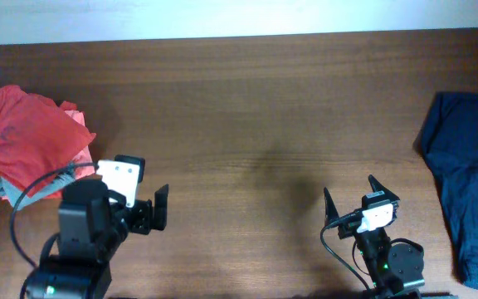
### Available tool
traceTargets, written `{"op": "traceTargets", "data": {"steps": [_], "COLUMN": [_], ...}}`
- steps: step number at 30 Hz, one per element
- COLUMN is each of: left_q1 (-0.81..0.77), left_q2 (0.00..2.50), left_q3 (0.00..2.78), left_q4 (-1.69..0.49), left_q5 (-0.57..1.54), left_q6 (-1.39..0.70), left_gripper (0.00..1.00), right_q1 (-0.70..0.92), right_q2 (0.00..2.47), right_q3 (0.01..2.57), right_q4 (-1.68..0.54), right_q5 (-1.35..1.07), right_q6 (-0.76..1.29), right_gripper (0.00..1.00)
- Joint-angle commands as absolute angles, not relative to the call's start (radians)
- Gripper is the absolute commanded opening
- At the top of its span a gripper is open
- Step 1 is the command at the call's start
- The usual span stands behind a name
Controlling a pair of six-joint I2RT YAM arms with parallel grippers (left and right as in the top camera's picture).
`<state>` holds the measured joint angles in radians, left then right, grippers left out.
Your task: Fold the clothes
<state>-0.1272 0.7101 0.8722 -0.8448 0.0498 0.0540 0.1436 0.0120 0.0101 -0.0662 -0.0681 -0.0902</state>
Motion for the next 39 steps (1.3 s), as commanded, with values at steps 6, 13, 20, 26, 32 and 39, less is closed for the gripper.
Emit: {"op": "traceTargets", "data": {"steps": [6, 13, 20, 26, 32, 39], "left_q1": [-0.127, -0.095, -0.095, -0.071, -0.066, -0.066], "left_q2": [0.424, 0.187, 0.008, 0.005, 0.005, 0.005], "left_q3": [0.64, 0.365, 0.134, 0.007, 0.009, 0.009], "left_q4": [-0.78, -0.537, -0.219, -0.014, -0.076, -0.076], "left_q5": [-0.111, -0.129, -0.178, -0.155, -0.075, -0.075], "left_q6": [0.078, 0.078, 0.078, 0.078, 0.073, 0.073], "left_gripper": [0.99, 0.99, 0.99, 0.99, 0.99, 0.99], "right_q1": [0.137, 0.137, 0.137, 0.137, 0.137, 0.137], "right_q2": [0.004, 0.004, 0.004, 0.004, 0.004, 0.004], "right_q3": [0.006, 0.006, 0.006, 0.006, 0.006, 0.006], "right_q4": [-0.072, -0.072, -0.072, -0.072, -0.072, -0.072], "right_q5": [-0.067, -0.067, -0.067, -0.067, -0.067, -0.067], "right_q6": [-0.097, -0.097, -0.097, -0.097, -0.097, -0.097], "right_gripper": [0.98, 0.99, 0.99, 0.99, 0.99, 0.99]}}
